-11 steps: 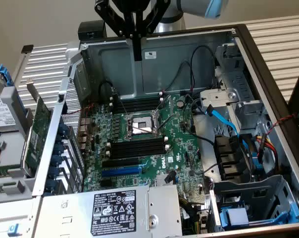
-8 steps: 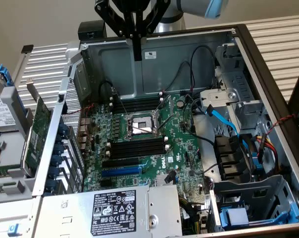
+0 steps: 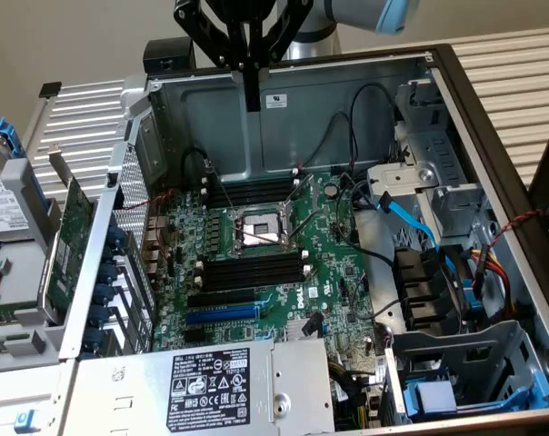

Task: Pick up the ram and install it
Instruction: 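Reach for the ram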

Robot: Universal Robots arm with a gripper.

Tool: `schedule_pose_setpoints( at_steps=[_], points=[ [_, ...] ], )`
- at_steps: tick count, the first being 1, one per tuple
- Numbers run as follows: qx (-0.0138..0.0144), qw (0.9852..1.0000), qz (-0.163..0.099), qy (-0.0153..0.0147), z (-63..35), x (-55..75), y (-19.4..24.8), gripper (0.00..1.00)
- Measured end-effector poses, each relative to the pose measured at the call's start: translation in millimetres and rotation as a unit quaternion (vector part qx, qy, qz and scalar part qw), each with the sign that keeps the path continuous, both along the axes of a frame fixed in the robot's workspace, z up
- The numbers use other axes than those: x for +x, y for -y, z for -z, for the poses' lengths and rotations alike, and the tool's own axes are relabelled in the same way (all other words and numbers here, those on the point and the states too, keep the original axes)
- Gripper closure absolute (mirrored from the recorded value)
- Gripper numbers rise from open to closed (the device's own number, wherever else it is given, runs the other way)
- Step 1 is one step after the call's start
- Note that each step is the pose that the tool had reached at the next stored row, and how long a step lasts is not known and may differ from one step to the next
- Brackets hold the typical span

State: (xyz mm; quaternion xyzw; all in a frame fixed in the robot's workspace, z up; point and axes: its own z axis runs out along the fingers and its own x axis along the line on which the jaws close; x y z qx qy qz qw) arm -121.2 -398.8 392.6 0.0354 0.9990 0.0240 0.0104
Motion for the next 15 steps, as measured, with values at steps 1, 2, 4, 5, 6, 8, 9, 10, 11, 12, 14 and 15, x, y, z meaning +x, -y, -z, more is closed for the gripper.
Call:
schedule_pose_setpoints(
  at_steps=[1,2,4,5,6,8,9,10,11,12,14,15],
  points=[
    [0.0,1.0,0.0,-0.0003,0.0,-0.1,0.0,0.89],
    [-0.0001,1.0,0.0,-0.0009,-0.1,-0.4,0.0,0.89],
    [-0.0001,1.0,0.0,-0.0015,-0.1,-3.4,0.0,0.89],
    [-0.0001,1.0,0.0,-0.0016,-0.1,-6.6,0.0,0.89],
    [0.0,1.0,0.0,-0.0016,0.0,-11.0,0.0,0.89],
    [0.0,1.0,0.0,-0.0018,0.0,-19.6,0.0,0.89],
    [0.0,1.0,0.0,-0.0018,0.0,-24.0,0.0,0.89],
    [0.0,1.0,0.0,-0.0019,0.0,-28.4,0.0,0.89],
    [0.0,1.0,0.0,-0.002,0.0,-32.9,0.0,0.89],
    [0.0,1.0,0.0,-0.002,0.0,-37.5,0.0,0.89],
    [0.0,1.0,0.0,-0.0029,0.1,-45.9,0.0,0.89],
    [0.0,1.0,0.0,-0.0041,0.2,-49.7,0.1,0.89]
  ],
)
